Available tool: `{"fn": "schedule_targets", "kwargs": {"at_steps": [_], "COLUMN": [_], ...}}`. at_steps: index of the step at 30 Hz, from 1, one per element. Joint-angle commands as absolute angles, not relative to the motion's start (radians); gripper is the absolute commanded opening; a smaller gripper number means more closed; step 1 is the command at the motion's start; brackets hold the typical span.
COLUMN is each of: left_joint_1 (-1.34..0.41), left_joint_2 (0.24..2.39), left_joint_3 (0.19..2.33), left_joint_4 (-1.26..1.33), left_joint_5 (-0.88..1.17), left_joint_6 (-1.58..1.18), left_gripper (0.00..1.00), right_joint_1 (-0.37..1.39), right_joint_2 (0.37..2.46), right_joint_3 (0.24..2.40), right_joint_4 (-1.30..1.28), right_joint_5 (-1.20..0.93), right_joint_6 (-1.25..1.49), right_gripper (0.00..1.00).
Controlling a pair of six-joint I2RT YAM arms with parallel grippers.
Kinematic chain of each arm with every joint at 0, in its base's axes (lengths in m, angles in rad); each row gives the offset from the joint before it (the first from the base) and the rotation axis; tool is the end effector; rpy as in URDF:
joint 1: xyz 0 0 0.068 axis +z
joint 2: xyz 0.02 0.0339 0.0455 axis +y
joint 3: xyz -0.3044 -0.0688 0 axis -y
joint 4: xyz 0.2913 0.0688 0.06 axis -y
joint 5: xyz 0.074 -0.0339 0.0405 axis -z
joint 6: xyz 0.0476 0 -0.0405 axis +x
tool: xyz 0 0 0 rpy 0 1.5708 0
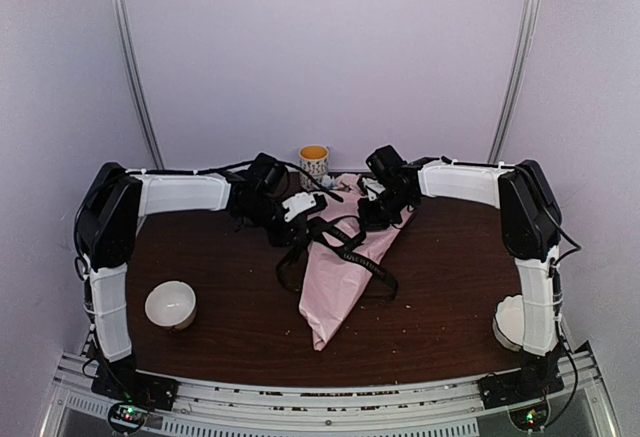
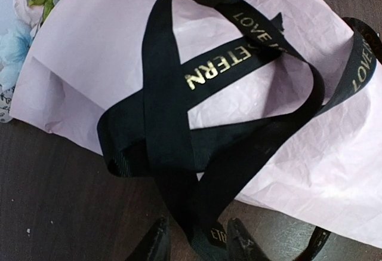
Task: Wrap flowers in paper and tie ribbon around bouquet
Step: Cross the ribbon over the folded bouquet.
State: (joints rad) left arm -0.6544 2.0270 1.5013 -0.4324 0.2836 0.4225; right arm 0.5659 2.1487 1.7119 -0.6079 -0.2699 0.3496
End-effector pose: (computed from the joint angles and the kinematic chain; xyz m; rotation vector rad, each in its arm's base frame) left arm 0.3926 -0.3180 0.1946 1.3952 2.1130 -0.4512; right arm 0.4455 0.2980 0.1959 -0.3915 2.6865 0.6533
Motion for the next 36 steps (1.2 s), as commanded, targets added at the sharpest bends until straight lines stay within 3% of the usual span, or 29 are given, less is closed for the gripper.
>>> {"fn": "schedule_targets", "kwargs": {"at_steps": [1, 12, 18, 22, 28, 32, 34, 36], "left_joint_1": [-0.637, -0.622, -0.622, -0.622, -0.622, -0.622, -0.622, -0.622], "left_joint_2": [2.029, 2.086, 2.122, 2.077, 2.023, 2.031, 2.032, 2.029], "left_joint_3": [1.486, 1.511, 1.538, 1.513, 1.478, 1.481, 1.482, 1.485], "left_joint_4": [-0.422, -0.415, -0.418, -0.388, -0.347, -0.349, -0.35, -0.352], "left_joint_5": [0.296, 0.375, 0.307, 0.328, 0.346, 0.344, 0.355, 0.362], "left_joint_6": [0.34, 0.321, 0.31, 0.295, 0.294, 0.294, 0.292, 0.292], "left_gripper": [0.35, 0.37, 0.2, 0.03, 0.13, 0.09, 0.0, 0.0], "right_joint_1": [0.57, 0.57, 0.572, 0.57, 0.571, 0.571, 0.571, 0.571], "right_joint_2": [2.115, 2.109, 2.106, 2.106, 2.108, 2.107, 2.106, 2.106], "right_joint_3": [1.724, 1.721, 1.721, 1.72, 1.722, 1.724, 1.724, 1.723], "right_joint_4": [-0.596, -0.602, -0.607, -0.606, -0.606, -0.607, -0.61, -0.612], "right_joint_5": [-0.278, -0.269, -0.267, -0.268, -0.267, -0.27, -0.268, -0.267], "right_joint_6": [0.363, 0.358, 0.358, 0.359, 0.357, 0.357, 0.356, 0.355], "right_gripper": [0.0, 0.0, 0.0, 0.0, 0.0, 0.0, 0.0, 0.0]}}
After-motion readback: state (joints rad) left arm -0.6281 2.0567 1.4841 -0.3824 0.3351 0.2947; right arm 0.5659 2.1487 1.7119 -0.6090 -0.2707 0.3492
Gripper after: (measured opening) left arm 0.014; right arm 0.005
